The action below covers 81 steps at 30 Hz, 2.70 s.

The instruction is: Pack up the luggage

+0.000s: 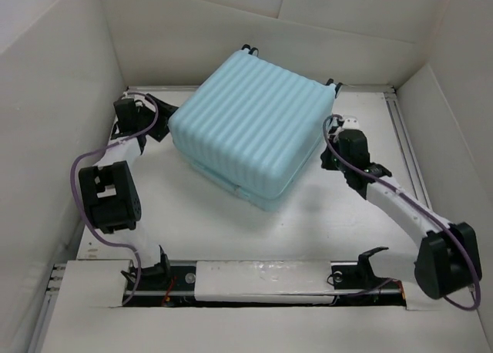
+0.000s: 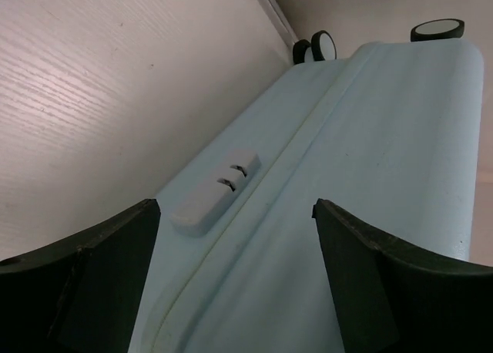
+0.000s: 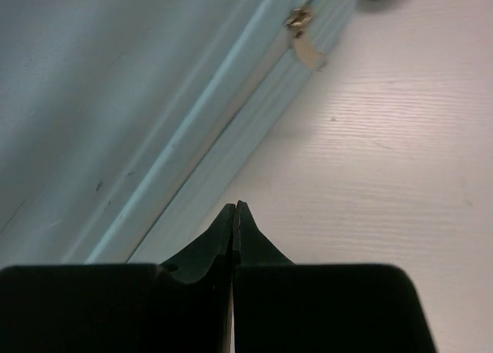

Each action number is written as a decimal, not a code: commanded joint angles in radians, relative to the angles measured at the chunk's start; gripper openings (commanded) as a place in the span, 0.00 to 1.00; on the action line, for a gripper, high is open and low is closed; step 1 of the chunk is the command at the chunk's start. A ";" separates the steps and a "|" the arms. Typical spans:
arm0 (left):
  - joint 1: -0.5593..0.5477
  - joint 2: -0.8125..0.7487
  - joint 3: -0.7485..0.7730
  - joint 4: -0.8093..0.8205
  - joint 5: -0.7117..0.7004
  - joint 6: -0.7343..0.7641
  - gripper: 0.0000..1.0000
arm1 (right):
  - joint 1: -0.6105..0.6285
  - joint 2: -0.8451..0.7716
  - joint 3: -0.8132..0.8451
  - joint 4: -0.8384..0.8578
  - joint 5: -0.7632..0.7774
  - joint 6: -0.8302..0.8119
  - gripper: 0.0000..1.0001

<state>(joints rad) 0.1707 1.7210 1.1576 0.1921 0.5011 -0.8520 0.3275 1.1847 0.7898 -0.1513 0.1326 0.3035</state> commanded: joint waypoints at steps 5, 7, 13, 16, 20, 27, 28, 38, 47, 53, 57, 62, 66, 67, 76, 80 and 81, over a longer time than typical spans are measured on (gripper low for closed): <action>-0.121 -0.088 -0.228 0.323 0.120 -0.140 0.74 | 0.016 0.260 0.171 0.277 -0.341 -0.058 0.00; -0.135 -0.142 -0.370 0.421 0.100 -0.182 0.74 | 0.048 0.361 0.241 0.277 -0.379 -0.067 0.00; -0.180 -0.447 -0.738 0.521 0.043 -0.200 0.73 | 0.105 0.628 0.534 0.277 -0.546 -0.087 0.00; -0.191 -0.622 -0.860 0.557 0.043 -0.213 0.73 | 0.094 0.738 0.688 0.241 -0.631 -0.075 0.00; -0.200 -0.836 -1.041 0.557 0.043 -0.222 0.72 | 0.068 0.861 0.929 0.098 -0.686 -0.075 0.03; -0.200 -1.136 -1.079 0.319 0.068 -0.131 0.75 | -0.004 0.691 0.971 0.081 -0.601 -0.075 0.42; -0.200 -1.168 -1.066 0.275 0.068 -0.121 0.75 | -0.025 0.649 0.956 0.081 -0.588 -0.075 0.45; -0.200 -1.332 -0.831 -0.098 -0.094 0.085 0.91 | 0.030 -0.158 0.317 0.105 -0.364 -0.198 0.30; -0.166 -1.325 -1.004 -0.057 -0.070 -0.004 0.76 | 0.354 -0.599 -0.387 0.259 -0.051 -0.011 0.07; -0.157 -1.436 -1.085 -0.031 -0.082 -0.081 0.68 | 0.326 -0.423 -0.360 0.282 -0.016 -0.059 0.34; -0.157 -1.284 -1.095 0.114 -0.039 -0.110 0.65 | 0.317 -0.245 -0.291 0.349 -0.043 -0.118 0.33; -0.157 -1.010 -1.058 0.280 -0.030 -0.119 0.52 | 0.306 -0.127 -0.267 0.429 -0.034 -0.136 0.33; -0.157 -0.905 -1.014 0.342 -0.030 -0.119 0.44 | 0.283 -0.080 -0.224 0.438 -0.044 -0.164 0.33; -0.157 -0.905 -1.013 0.366 -0.030 -0.119 0.44 | 0.283 -0.067 -0.210 0.438 -0.044 -0.173 0.33; -0.157 -0.815 -0.960 0.380 -0.041 -0.092 0.37 | 0.234 0.050 -0.166 0.490 -0.093 -0.195 0.34; -0.157 -0.761 -0.951 0.424 -0.041 -0.091 0.27 | 0.225 0.089 -0.166 0.532 -0.105 -0.195 0.34; -0.157 -0.752 -0.951 0.453 -0.030 -0.091 0.26 | 0.225 0.104 -0.166 0.532 -0.117 -0.195 0.34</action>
<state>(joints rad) 0.0059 0.9482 0.1467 0.4786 0.5243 -0.9501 0.5571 1.2758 0.5865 0.2932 0.0475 0.1238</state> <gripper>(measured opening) 0.267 0.337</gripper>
